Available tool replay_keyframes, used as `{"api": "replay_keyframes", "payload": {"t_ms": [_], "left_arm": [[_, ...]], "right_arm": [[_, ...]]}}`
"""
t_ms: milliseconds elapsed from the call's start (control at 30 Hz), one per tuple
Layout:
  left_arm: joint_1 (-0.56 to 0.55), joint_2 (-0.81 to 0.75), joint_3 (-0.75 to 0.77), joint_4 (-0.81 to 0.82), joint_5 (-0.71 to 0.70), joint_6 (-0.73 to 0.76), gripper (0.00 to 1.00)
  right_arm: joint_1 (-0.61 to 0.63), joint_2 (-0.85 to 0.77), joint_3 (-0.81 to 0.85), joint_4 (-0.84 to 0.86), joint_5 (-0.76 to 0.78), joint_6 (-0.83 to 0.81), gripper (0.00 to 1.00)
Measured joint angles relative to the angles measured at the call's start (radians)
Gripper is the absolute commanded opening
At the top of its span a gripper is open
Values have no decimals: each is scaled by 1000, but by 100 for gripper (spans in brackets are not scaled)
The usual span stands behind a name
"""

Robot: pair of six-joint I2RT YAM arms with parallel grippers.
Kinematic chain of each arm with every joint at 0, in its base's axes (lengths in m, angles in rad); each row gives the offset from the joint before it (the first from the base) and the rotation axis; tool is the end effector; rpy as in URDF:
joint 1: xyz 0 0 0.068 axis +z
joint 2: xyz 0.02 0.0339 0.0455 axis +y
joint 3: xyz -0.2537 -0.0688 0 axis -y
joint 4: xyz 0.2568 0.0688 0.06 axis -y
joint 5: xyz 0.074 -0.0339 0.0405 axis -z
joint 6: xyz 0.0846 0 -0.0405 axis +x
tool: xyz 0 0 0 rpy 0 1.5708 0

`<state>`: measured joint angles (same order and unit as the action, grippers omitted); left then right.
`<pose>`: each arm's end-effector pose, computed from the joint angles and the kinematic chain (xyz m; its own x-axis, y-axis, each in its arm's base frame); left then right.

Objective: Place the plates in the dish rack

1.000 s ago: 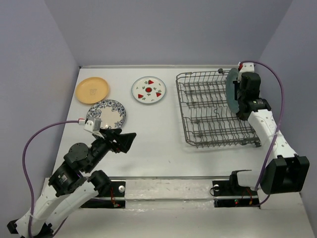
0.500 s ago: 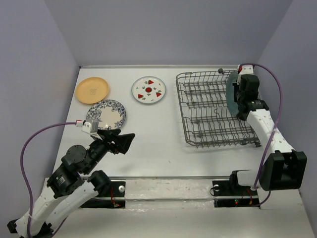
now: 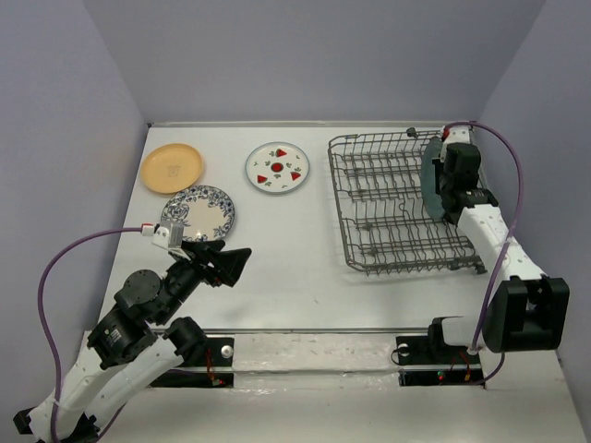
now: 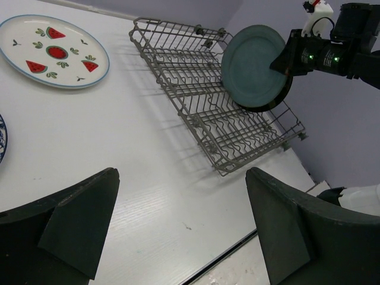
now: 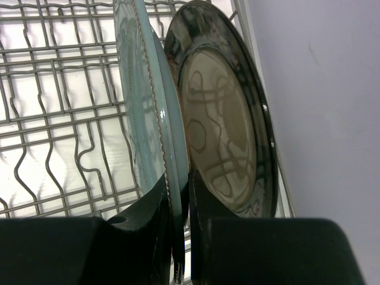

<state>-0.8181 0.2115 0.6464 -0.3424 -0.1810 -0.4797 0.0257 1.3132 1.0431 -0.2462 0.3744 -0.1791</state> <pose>0.1042 -0.0889 0.3439 -0.2188 -0.4305 -0.8757 0.5573 0.6815 -0.4743 0.3524 -0.0219 0.2727 -0.5380 -0.1797 -0.8236 0.2014 0.9213 -0.3326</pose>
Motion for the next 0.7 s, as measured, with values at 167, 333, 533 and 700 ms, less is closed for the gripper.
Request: {"api": "replay_keyframes", "payload": {"t_ms": [167, 333, 533, 700], "left_arm": [[0, 0, 0, 0, 0, 0, 99], [0, 0, 0, 0, 0, 0, 99], [0, 0, 0, 0, 0, 0, 99], [0, 5, 0, 0, -1, 0, 99]], "right_arm": [[-3, 23, -12, 11, -10, 11, 8], [-18, 34, -22, 18, -12, 35, 21], [-27, 36, -34, 65, -18, 84, 63], [-27, 35, -33, 98, -6, 109, 70]]}}
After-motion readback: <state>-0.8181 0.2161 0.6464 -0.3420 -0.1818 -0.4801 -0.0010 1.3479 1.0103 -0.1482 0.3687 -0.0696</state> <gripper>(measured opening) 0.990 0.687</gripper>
